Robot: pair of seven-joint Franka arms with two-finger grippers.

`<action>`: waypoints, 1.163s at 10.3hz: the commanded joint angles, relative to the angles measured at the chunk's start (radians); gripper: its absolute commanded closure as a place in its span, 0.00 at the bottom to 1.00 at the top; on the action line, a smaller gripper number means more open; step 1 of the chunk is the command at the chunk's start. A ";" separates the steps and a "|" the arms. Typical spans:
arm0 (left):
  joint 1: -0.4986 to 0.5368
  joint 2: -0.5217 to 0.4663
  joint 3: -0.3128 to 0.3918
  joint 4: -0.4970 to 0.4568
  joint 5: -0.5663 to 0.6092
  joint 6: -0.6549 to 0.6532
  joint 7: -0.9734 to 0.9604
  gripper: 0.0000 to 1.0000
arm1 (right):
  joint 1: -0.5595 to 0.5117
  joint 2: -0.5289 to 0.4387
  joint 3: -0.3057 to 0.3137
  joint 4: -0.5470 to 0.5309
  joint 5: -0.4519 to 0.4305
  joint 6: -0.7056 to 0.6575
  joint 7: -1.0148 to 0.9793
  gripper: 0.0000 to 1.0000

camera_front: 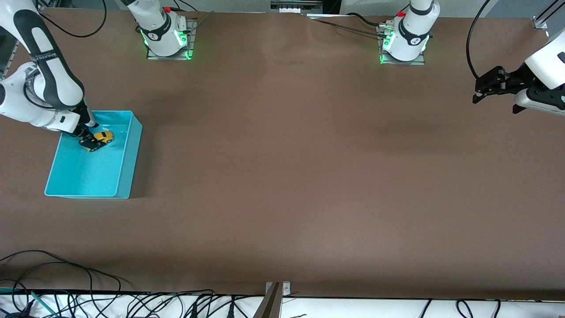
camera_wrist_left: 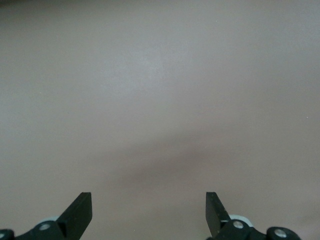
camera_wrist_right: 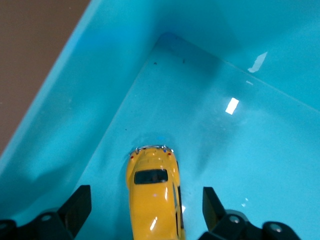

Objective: Wind up and store yellow beetle car
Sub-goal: 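Open the right gripper and raise it out of the bin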

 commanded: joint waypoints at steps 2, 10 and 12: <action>0.001 0.016 -0.003 0.035 0.023 -0.026 -0.007 0.00 | -0.015 -0.124 0.042 0.088 0.025 -0.265 0.133 0.00; 0.002 0.016 -0.003 0.033 0.023 -0.035 -0.007 0.00 | 0.208 -0.233 0.055 0.348 0.020 -0.536 1.069 0.00; 0.002 0.016 -0.003 0.033 0.023 -0.035 -0.007 0.00 | 0.308 -0.235 0.006 0.456 0.004 -0.620 1.344 0.00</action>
